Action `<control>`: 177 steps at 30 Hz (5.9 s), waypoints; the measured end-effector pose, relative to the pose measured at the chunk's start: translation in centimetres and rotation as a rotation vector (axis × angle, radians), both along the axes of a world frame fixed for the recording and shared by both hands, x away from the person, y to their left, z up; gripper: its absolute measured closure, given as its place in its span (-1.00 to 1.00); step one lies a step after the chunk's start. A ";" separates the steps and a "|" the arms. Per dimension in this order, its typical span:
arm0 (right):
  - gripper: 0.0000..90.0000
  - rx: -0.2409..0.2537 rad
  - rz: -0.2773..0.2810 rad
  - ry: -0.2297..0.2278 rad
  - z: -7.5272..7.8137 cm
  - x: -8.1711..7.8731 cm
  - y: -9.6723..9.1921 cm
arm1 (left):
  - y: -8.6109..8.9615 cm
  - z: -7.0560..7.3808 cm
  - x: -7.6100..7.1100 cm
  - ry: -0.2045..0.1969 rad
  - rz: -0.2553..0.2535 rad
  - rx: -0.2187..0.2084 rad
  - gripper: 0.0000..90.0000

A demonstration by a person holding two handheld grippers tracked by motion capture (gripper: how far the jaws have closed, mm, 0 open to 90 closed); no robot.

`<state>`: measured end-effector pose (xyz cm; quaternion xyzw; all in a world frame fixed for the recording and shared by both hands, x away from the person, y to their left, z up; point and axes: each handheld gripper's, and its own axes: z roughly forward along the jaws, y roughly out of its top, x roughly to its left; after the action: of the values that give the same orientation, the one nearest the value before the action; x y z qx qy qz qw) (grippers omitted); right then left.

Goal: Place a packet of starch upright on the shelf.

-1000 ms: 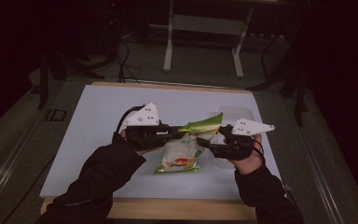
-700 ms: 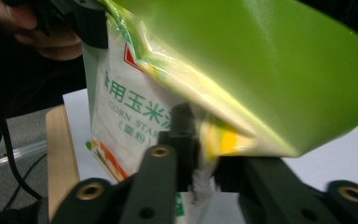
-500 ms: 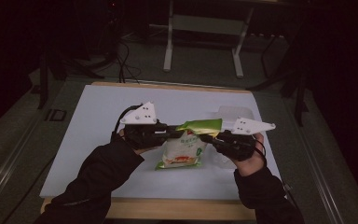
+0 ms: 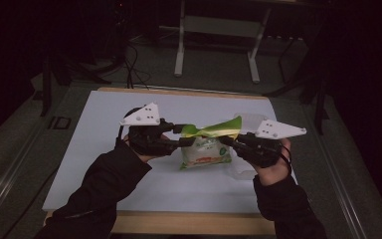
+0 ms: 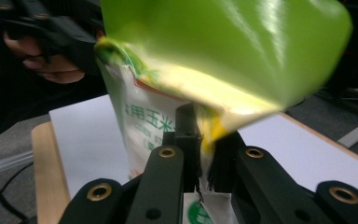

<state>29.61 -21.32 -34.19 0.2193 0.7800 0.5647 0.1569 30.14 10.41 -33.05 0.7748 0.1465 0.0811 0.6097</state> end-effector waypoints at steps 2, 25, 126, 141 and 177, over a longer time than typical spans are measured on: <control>0.89 0.006 -0.015 -0.008 0.3 0.0 -0.4 | 0.6 0.1 -0.1 0.010 0.021 -0.020 -0.23; 0.89 0.073 -0.278 -0.041 2.3 2.4 -8.9 | 4.8 -9.5 -2.1 0.093 0.235 0.078 -1.00; -0.74 0.083 -0.265 0.090 -7.1 0.8 -11.0 | 6.4 -16.1 -3.4 0.123 0.212 -0.015 -1.00; -0.74 0.067 -0.133 0.117 -7.6 -0.4 -6.9 | 6.4 -16.2 -3.7 0.125 0.211 -0.014 -1.00; -0.70 -0.034 -0.022 0.113 -11.5 -4.7 -3.7 | 5.8 -16.4 -5.0 0.087 0.182 0.041 -1.00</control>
<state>24.94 -25.00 -45.69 0.2568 0.7945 0.5364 0.1228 25.11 16.18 -49.50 0.7733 0.2411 0.1055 0.5768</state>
